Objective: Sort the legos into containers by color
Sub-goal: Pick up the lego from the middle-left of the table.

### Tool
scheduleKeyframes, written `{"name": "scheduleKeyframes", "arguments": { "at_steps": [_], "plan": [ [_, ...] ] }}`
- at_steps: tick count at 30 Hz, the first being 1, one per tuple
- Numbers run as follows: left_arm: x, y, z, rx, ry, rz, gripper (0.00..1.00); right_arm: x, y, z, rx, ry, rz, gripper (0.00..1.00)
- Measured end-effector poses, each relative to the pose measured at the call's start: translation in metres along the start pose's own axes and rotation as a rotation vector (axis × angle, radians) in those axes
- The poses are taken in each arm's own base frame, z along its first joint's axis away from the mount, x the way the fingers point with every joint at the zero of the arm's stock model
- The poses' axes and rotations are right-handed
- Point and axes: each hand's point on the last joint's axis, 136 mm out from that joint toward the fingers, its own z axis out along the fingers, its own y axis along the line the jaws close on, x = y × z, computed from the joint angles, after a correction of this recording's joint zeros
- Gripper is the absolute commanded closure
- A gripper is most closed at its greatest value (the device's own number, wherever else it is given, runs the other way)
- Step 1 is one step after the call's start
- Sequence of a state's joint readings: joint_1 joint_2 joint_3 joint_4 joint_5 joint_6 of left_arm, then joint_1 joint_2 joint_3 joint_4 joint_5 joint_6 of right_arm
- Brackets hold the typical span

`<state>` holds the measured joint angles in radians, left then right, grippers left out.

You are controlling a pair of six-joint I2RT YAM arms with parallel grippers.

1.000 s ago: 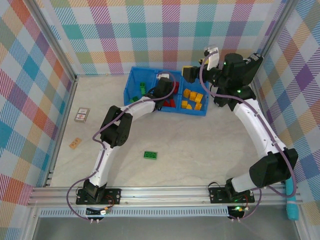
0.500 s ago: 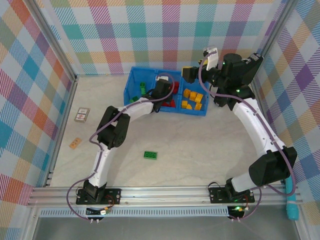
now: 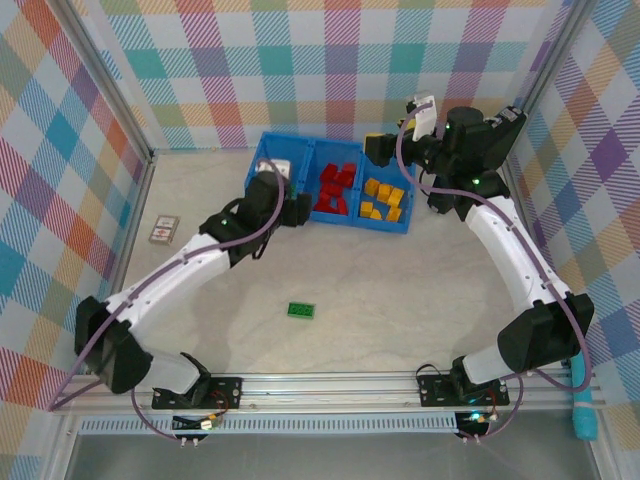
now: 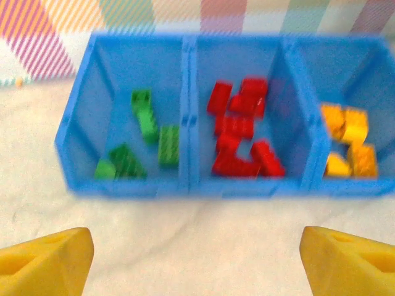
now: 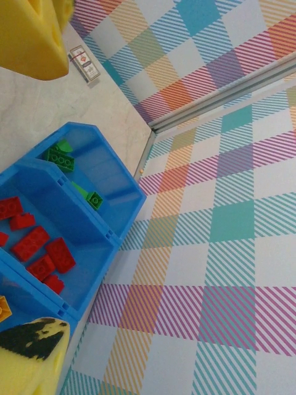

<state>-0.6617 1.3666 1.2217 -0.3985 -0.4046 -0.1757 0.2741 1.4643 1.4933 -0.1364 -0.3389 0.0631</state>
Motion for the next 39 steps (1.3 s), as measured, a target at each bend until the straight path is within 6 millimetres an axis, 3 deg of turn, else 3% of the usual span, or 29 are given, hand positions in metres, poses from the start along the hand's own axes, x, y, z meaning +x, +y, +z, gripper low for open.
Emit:
{"name": "scheduleKeyframes", "arguments": {
  "at_steps": [2, 6, 12, 21, 29, 39],
  "plan": [
    [0.033, 0.008, -0.005, -0.034, 0.087, 0.01, 0.03, 0.001, 0.002, 0.001, -0.013, 0.004, 0.004, 0.01],
    [0.073, 0.015, -0.014, -0.095, 0.205, 0.029, 0.0, 0.002, 0.003, 0.007, -0.036, 0.015, 0.012, 0.01],
    [0.107, -0.014, -0.026, -0.053, 0.284, 0.041, 0.0, 0.007, 0.005, 0.011, -0.06, 0.049, 0.027, 0.01],
    [0.198, -0.054, -0.018, -0.084, 0.497, 0.08, 0.0, 0.01, 0.007, 0.011, -0.069, 0.063, 0.031, 0.01],
    [0.228, -0.063, -0.017, -0.109, 0.567, 0.023, 0.0, 0.009, 0.008, 0.01, -0.071, 0.061, 0.03, 0.01],
    [0.271, -0.058, -0.009, -0.148, 0.644, -0.015, 0.04, 0.007, 0.009, 0.008, -0.071, 0.055, 0.027, 0.01]
  ]
}}
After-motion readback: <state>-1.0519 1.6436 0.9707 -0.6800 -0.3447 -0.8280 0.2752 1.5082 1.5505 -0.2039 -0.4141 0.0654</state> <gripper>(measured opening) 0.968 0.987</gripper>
